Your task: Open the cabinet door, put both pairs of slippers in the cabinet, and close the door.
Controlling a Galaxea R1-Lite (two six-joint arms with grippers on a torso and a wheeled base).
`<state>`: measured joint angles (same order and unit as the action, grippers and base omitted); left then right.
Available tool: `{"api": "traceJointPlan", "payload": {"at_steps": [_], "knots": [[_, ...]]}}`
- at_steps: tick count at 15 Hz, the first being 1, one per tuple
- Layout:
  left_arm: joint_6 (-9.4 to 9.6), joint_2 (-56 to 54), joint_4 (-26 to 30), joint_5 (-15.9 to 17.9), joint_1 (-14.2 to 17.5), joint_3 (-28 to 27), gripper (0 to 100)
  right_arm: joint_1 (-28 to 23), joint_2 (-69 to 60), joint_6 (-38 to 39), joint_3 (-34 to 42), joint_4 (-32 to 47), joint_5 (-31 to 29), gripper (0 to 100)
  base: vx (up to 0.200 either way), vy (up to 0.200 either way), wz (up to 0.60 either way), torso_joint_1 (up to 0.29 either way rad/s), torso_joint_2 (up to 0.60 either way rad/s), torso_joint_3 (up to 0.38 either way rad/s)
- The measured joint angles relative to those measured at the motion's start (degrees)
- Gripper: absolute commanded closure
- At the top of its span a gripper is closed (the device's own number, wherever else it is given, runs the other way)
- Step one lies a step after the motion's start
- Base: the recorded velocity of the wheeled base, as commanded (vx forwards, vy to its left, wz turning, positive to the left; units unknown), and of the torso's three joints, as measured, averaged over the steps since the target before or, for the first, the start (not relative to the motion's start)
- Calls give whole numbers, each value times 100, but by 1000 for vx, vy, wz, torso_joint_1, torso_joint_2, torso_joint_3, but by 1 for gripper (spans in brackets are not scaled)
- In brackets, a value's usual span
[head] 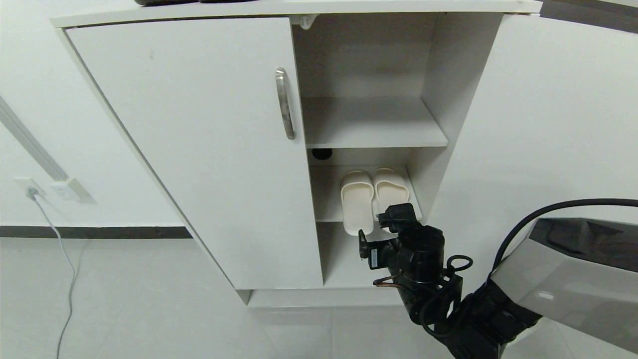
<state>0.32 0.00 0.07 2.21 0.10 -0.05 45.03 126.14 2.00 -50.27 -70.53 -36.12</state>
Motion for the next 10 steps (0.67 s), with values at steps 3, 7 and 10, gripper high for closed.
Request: {"api": "traceJointPlan", "payload": {"at_steps": [3, 7, 10], "knots": [[4, 0, 0, 0, -2, 2, 100, 11, 0, 0, 6, -2, -1, 0, -67, 0, 0, 2, 1, 2], [11, 0, 4, 0, 0, -2, 100, 9, -12, -1, 11, -13, -4, 0, 0, 0, 0, 0, 0, 0], [34, 0, 11, 13, -7, -2, 100, 20, -54, 0, 37, -16, -1, 0, 0, 0, 0, 0, 0, 0]]}}
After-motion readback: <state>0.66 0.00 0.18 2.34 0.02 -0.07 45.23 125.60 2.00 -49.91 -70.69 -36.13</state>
